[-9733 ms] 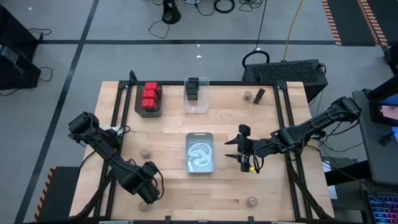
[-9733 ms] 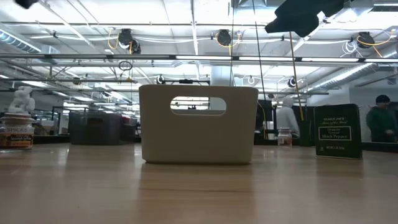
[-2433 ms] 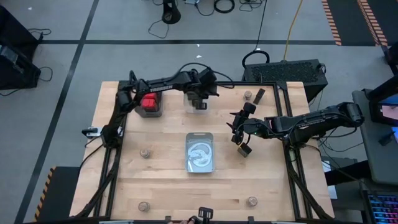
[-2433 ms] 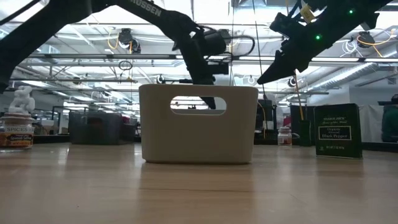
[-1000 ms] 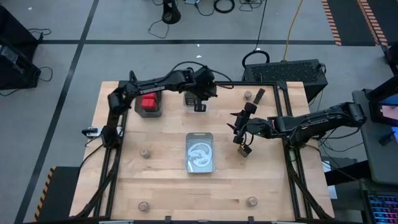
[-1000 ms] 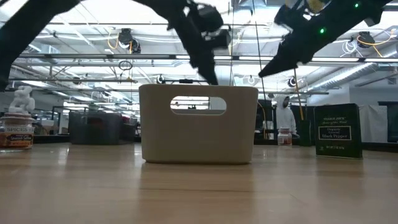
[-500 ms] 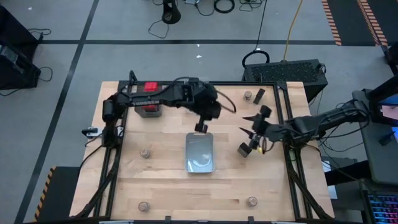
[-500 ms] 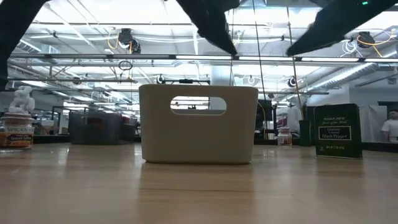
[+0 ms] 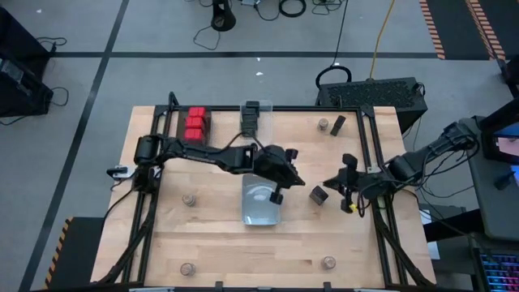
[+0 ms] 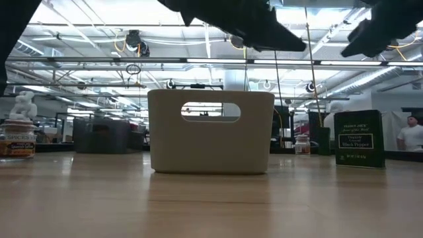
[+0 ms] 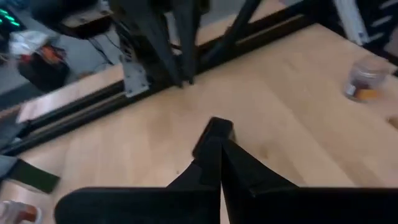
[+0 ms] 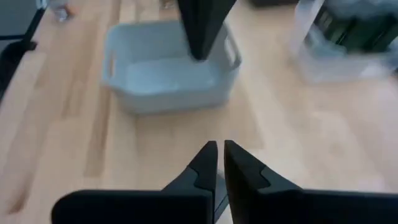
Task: Sort spices by type
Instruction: Put the black seasoning can into the transparent bin
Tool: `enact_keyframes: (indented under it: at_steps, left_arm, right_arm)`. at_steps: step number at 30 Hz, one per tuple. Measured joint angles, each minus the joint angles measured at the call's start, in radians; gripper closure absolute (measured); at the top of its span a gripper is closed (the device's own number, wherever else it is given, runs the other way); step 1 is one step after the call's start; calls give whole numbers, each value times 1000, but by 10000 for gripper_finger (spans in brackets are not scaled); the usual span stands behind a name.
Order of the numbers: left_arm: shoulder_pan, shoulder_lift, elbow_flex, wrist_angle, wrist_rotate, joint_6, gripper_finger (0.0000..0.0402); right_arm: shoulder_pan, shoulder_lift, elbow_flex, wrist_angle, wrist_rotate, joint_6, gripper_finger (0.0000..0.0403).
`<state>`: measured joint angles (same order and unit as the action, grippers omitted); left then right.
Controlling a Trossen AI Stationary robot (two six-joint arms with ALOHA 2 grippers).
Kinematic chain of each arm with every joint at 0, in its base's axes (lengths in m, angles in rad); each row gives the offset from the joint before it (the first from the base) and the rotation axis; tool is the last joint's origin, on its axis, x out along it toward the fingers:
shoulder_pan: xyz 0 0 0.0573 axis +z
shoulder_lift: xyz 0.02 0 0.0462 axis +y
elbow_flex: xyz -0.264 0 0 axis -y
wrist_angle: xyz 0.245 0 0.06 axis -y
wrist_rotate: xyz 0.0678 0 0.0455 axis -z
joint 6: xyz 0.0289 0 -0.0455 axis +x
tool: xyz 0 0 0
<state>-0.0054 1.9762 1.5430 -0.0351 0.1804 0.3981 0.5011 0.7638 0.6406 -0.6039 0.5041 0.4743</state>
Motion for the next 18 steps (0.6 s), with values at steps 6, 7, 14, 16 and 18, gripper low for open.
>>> enact_keyframes:
  at_steps: [6, 7, 14, 16, 18]
  left_arm:
    - [-4, 59, -8, 121, -34, -42, 383]
    - [-2, 80, -4, 147, -34, -65, 382]
    - [14, 191, 77, 150, 26, -114, 356]
    - [12, 219, 103, 145, 19, -140, 324]
    - [11, 237, 124, 145, -14, -157, 284]
  right_arm:
    - [41, 11, 23, -159, -9, 191, 402]
    - [41, 11, 23, -159, -9, 198, 402]
    - [44, 16, 65, -170, -4, 177, 402]
    - [45, 18, 75, -168, 0, 147, 403]
    - [45, 20, 79, -168, 5, 121, 403]
